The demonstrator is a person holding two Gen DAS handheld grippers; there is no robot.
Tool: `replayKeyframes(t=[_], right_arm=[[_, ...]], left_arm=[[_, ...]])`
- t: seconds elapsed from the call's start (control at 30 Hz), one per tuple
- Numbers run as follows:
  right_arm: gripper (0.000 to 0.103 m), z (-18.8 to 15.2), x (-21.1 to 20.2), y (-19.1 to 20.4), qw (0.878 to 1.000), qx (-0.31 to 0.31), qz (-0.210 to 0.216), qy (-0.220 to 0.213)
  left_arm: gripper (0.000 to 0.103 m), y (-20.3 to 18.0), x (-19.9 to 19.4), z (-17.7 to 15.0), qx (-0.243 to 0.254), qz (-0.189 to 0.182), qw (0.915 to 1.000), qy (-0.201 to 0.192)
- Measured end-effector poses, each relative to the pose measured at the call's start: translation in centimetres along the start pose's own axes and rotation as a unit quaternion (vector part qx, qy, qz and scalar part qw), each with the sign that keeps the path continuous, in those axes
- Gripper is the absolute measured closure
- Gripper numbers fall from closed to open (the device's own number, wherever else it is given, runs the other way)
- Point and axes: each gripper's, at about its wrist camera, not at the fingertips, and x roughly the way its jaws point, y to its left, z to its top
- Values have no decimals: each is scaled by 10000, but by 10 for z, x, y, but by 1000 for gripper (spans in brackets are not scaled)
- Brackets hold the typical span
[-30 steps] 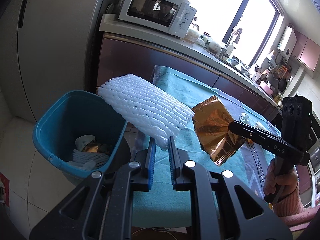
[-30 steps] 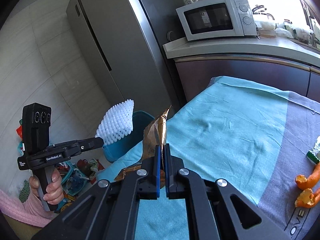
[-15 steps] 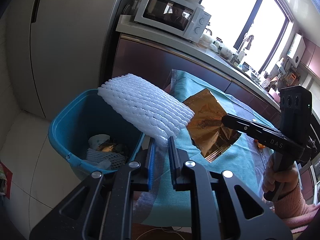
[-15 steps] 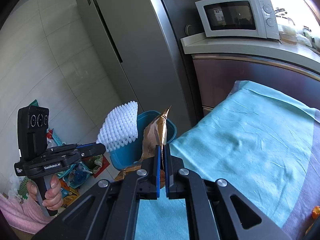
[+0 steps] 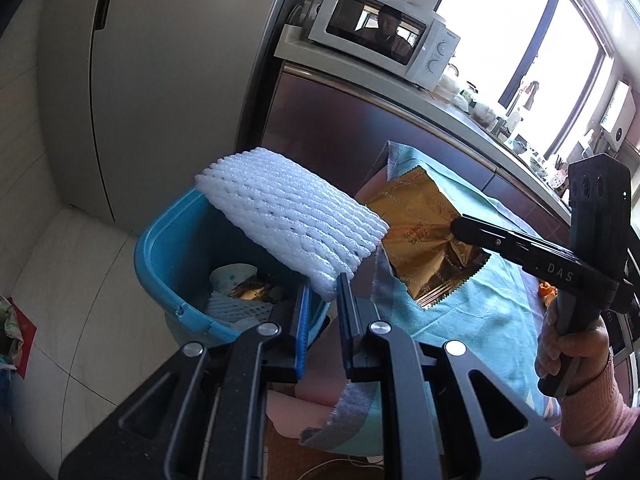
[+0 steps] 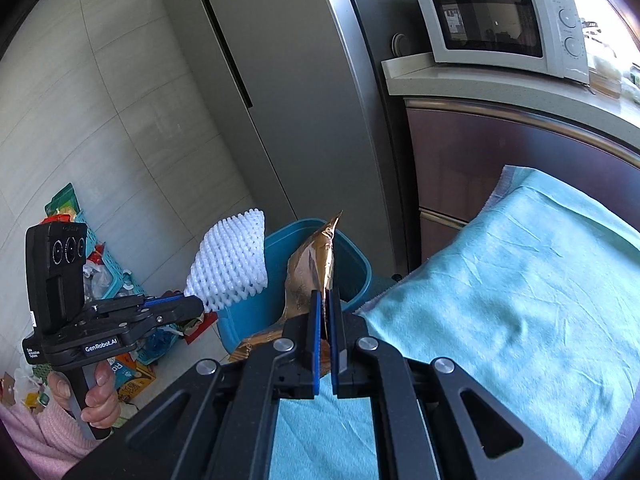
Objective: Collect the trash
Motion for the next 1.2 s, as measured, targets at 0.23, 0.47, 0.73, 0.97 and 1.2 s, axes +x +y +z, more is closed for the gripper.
replayKeyframes(t=[0.23, 0.47, 0.73, 0.97, 1.2], right_arm=[[100, 6, 17, 6, 9999, -88, -29, 132], [100, 10, 31, 10, 9995, -155, -57, 252], [100, 12, 46, 14, 9991, -159, -118, 376], [100, 13, 57, 12, 9986, -101, -171, 485], [100, 15, 67, 16, 9979, -126, -234, 582]], left_arm=[[90, 8, 6, -1, -83, 111, 9999, 76], [90, 14, 14, -1, -120, 180, 9997, 142], [90, 18, 23, -1, -153, 250, 9994, 206], [90, 20, 30, -2, -164, 276, 9991, 265], [90, 22, 42, -2, -173, 302, 9987, 380]])
